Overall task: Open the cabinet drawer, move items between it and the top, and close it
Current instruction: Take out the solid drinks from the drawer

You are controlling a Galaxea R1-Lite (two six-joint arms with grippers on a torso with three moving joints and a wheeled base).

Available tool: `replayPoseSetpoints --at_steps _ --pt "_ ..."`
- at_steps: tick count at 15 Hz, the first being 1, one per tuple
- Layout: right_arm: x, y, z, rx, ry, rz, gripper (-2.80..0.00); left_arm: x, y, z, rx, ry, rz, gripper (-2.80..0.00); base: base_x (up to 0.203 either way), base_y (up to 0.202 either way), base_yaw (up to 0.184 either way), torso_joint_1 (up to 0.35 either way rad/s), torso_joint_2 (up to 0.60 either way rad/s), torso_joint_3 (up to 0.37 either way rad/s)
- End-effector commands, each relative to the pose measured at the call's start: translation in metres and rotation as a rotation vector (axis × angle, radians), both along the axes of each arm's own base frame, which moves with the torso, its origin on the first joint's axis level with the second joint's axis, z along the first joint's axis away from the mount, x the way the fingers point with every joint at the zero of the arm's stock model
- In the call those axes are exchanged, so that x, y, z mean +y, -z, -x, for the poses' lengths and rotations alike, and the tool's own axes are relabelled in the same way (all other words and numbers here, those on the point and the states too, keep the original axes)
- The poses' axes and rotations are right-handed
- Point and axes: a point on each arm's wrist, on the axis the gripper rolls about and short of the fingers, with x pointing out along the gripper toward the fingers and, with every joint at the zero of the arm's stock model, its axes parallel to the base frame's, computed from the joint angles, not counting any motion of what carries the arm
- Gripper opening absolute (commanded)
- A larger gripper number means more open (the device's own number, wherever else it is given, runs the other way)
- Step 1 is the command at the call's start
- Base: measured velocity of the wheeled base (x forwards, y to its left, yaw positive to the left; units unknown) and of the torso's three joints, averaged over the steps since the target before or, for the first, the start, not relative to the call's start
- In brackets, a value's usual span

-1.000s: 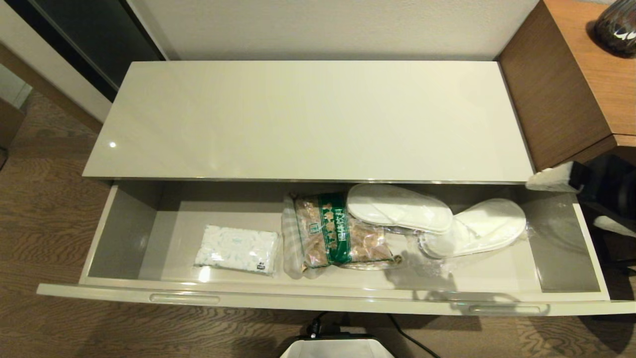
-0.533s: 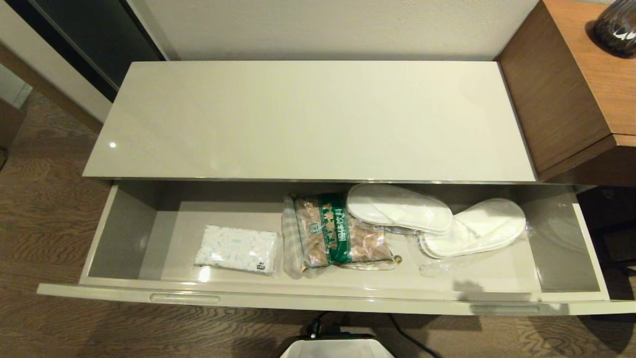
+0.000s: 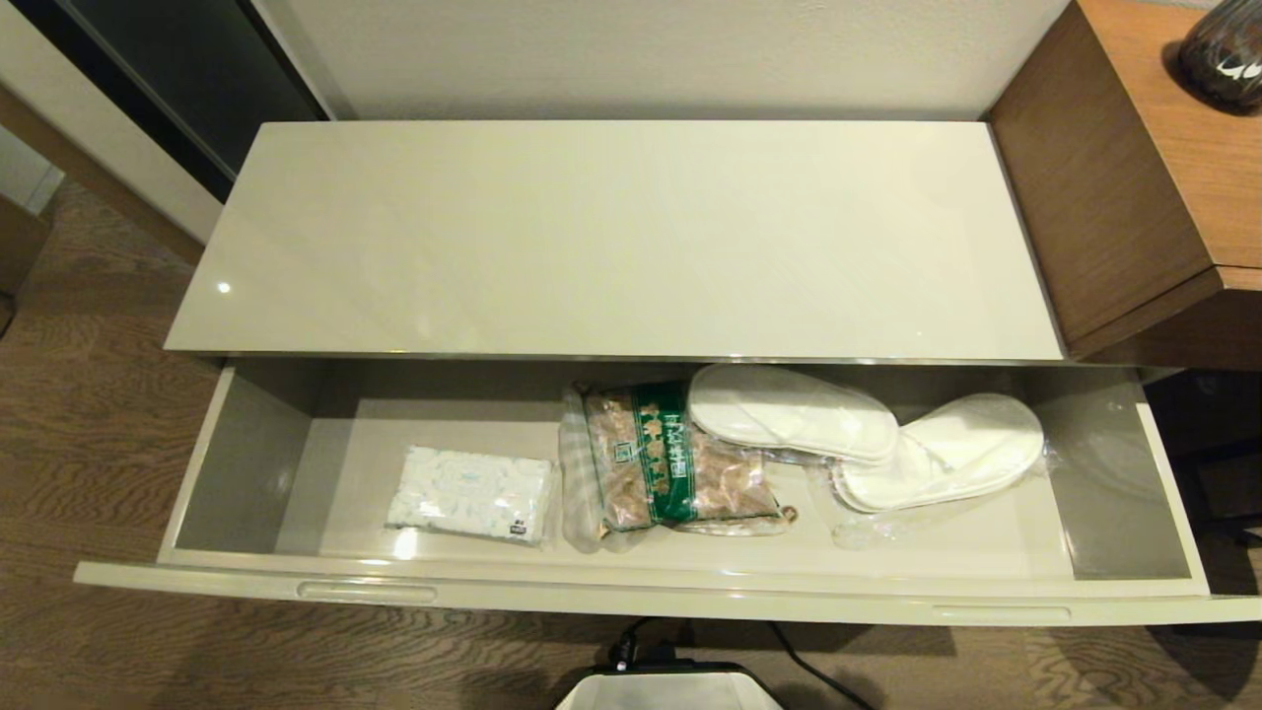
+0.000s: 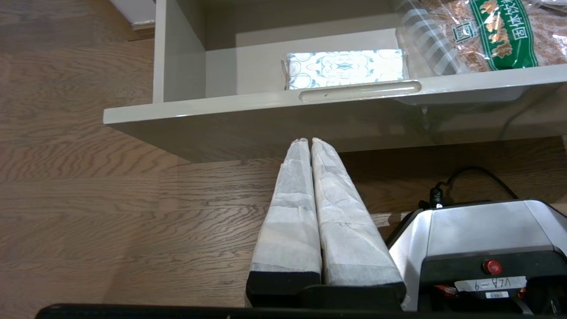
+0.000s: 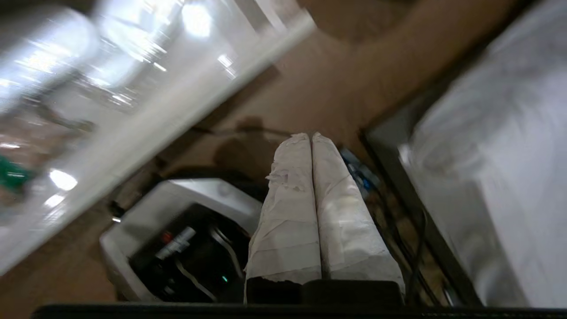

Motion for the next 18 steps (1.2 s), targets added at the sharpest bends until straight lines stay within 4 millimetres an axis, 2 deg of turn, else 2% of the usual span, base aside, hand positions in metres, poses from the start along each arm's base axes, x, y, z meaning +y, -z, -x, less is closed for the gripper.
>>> replayPoseSetpoints --at_steps 1,5,7,9,11,14,18 --pt "-0.001 0.037 0.016 0.017 0.032 -0.006 -2.80 0.000 0.000 0.000 0.002 0.000 0.000 -2.80 0.000 0.000 0.000 0.000 0.00 0.000" --pt "0.002 0.043 0.031 -0.050 -0.137 0.005 -2.80 0.000 0.000 0.000 0.002 0.000 -0.002 -2.80 0.000 0.000 0.000 0.000 0.00 0.000" --pt "0.005 0.052 0.051 -0.084 -0.225 -0.002 -2.80 0.000 0.000 0.000 0.000 0.000 0.000 -2.80 0.000 0.000 0.000 0.000 0.00 0.000" --pt "0.007 0.068 0.071 -0.112 -0.344 0.064 -2.80 0.000 0.000 0.000 0.000 0.000 0.001 -2.80 0.000 0.000 0.000 0.000 0.00 0.000" --pt "0.009 0.097 0.081 -0.142 -0.451 0.175 -2.80 0.000 0.000 0.000 0.000 0.000 0.001 -2.80 0.000 0.000 0.000 0.000 0.00 0.000" --pt "0.009 0.147 0.070 -0.168 -0.545 0.402 -2.80 0.000 0.000 0.000 0.000 0.000 0.001 -2.80 0.000 0.000 0.000 0.000 0.00 0.000" --pt "0.008 0.173 0.042 -0.215 -0.535 0.557 -2.80 0.000 0.000 0.000 -0.001 -0.002 0.004 -2.80 0.000 0.000 0.000 0.000 0.00 0.000"
